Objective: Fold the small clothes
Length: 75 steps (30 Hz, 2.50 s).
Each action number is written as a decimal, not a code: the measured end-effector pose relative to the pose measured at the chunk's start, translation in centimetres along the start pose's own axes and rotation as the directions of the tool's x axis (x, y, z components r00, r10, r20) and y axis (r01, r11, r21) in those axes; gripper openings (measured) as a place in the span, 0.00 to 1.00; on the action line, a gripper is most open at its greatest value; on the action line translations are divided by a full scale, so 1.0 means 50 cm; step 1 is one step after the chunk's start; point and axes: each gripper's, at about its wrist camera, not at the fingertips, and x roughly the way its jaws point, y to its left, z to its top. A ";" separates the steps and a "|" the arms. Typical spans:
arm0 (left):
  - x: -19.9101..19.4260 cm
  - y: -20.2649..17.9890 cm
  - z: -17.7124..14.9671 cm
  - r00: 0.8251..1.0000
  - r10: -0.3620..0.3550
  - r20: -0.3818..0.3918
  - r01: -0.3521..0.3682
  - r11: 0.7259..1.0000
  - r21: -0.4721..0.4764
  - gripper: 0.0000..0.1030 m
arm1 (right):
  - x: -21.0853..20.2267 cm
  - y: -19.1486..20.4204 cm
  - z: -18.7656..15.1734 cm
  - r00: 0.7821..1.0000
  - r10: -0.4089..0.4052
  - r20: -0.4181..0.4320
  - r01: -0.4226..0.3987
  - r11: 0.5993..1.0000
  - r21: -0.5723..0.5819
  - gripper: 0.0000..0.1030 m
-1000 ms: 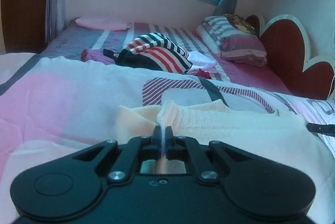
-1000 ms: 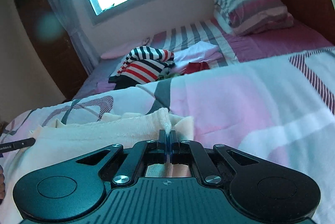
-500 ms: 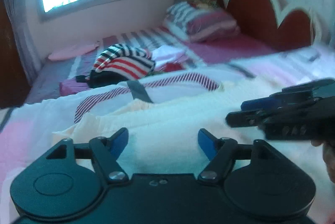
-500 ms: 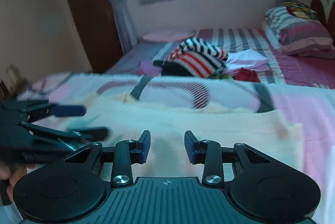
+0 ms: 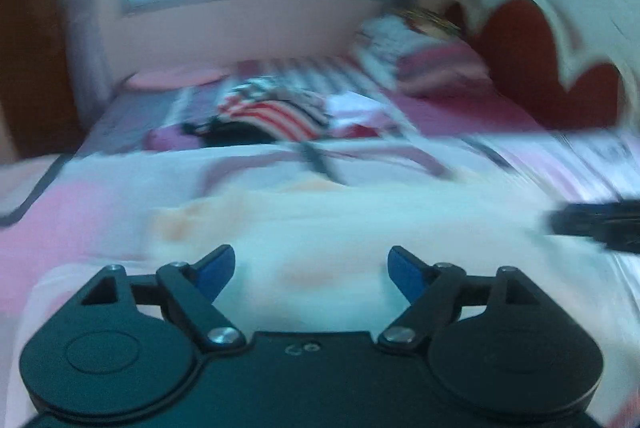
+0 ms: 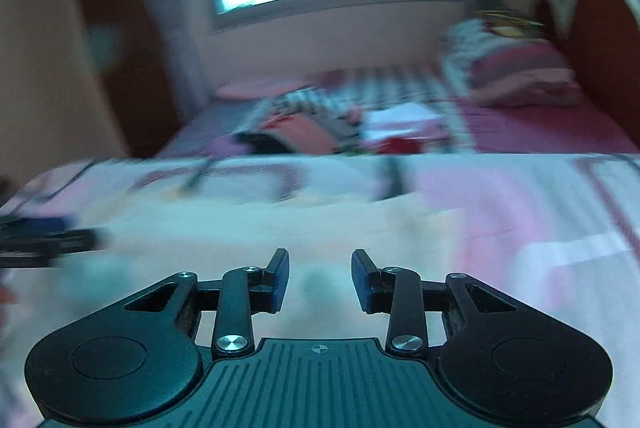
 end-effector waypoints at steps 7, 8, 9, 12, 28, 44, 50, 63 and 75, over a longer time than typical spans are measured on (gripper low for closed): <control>0.001 -0.052 -0.058 0.998 -0.015 -0.055 0.019 0.997 0.069 0.84 | 0.019 0.056 -0.071 0.998 0.004 -0.062 -0.008 0.997 -0.073 0.34; -0.013 -0.048 -0.056 0.999 -0.007 -0.048 0.009 0.998 0.056 0.81 | 0.015 0.051 -0.065 0.998 -0.001 -0.065 -0.002 0.999 -0.052 0.34; -0.025 -0.047 -0.054 1.000 -0.010 -0.030 0.011 0.999 0.040 0.81 | 0.004 0.048 -0.064 0.999 -0.001 -0.055 -0.001 0.999 -0.037 0.34; -0.011 -0.064 -0.053 0.998 -0.015 -0.068 0.019 0.998 0.059 0.83 | -0.004 0.061 -0.073 0.996 0.003 -0.088 -0.006 0.999 -0.037 0.34; -0.167 -0.106 -0.162 0.995 0.005 -0.103 -0.008 1.000 -0.026 0.64 | -0.126 0.205 -0.197 0.992 -0.008 -0.123 -0.003 0.996 -0.085 0.31; -0.226 -0.018 -0.215 0.983 0.134 -0.127 -0.137 0.990 -0.022 0.82 | -0.224 0.064 -0.244 0.976 -0.172 -0.132 0.175 0.984 0.015 0.26; -0.238 -0.019 -0.201 0.982 0.141 -0.128 -0.150 0.986 -0.067 0.77 | -0.254 0.058 -0.234 0.979 -0.178 -0.099 0.181 0.983 0.030 0.26; -0.216 -0.003 -0.187 0.978 0.144 -0.151 -0.161 0.981 -0.108 0.78 | -0.244 0.042 -0.224 0.972 -0.210 -0.107 0.214 0.976 0.030 0.26; -0.217 -0.005 -0.191 0.978 0.141 -0.154 -0.156 0.984 -0.091 0.80 | -0.253 0.022 -0.233 0.973 -0.194 -0.122 0.203 0.977 0.071 0.26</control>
